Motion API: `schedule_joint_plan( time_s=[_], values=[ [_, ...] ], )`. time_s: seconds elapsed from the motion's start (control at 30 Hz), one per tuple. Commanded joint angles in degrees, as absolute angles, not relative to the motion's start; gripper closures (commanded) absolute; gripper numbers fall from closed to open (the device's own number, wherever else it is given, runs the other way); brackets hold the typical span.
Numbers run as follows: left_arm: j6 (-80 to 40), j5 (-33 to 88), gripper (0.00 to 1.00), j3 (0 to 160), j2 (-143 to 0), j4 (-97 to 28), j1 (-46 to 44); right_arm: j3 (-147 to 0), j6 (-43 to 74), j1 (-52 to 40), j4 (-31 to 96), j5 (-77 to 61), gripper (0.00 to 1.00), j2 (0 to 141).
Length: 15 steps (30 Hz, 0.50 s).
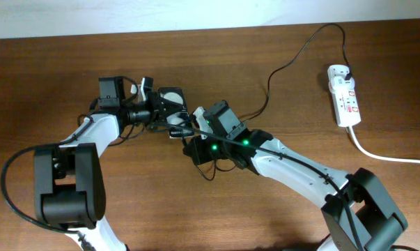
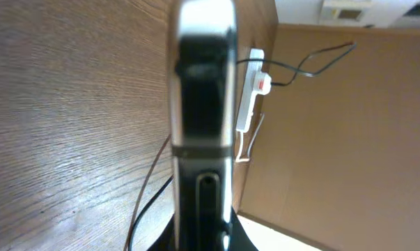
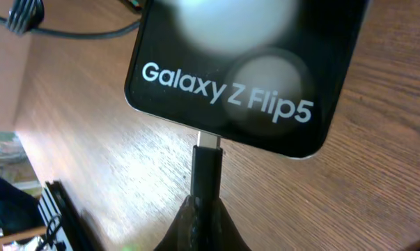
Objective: Plug charger to phone and switch on socket
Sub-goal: 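Hold the phone and plug together with both grippers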
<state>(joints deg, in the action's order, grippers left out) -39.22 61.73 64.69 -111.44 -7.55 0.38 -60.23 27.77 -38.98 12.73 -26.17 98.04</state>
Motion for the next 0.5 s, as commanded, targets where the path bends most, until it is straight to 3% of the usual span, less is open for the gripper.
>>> schedule_joint_plan(
  time_s=[0.0, 0.3, 0.47],
  values=[
    [-34.98, 64.66, 1.0, 64.9, -109.65, -6.85, 0.84, -59.79, 22.68, -39.29, 14.85, -30.5, 0.96, 97.84],
    [-33.54, 64.51, 1.0, 64.9, -109.65, -6.87, 0.89, -59.81, 20.99, -39.29, 15.05, -32.77, 0.96, 97.84],
    [-39.33, 64.73, 1.0, 64.9, -109.65, -6.92, 0.89, -59.81, 30.85, -37.45, 11.7, -32.58, 0.96, 97.84]
  ],
)
